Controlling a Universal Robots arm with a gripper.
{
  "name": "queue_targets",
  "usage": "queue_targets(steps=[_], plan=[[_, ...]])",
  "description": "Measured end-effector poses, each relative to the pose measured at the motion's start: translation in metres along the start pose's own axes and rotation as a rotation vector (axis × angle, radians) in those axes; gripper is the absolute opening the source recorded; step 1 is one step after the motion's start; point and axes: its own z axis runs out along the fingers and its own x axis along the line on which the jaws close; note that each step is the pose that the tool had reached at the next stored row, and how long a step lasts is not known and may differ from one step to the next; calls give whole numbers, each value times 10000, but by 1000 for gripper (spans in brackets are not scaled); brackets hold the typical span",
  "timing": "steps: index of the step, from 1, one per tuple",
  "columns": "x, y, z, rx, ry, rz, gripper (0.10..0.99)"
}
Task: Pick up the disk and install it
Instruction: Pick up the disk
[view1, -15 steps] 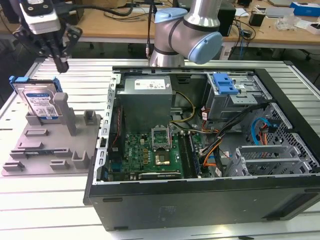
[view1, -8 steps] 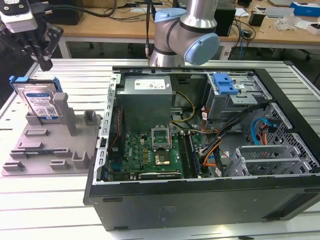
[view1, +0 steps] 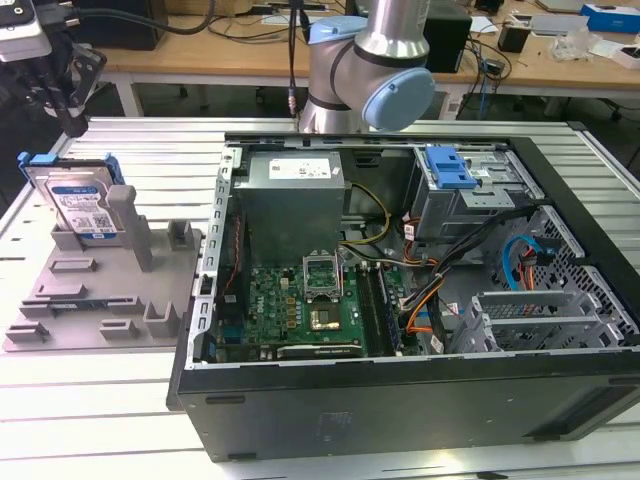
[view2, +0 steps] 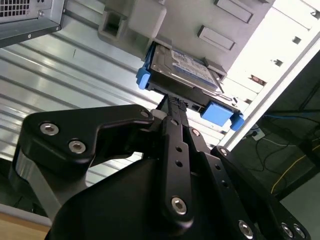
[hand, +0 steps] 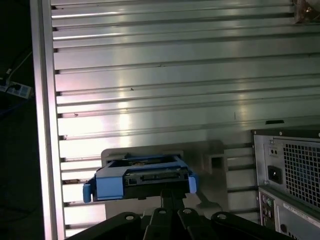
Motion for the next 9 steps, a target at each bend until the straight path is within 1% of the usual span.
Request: queue_targets(steps=[9], plan=[[0, 0, 0, 9, 0, 0, 106]])
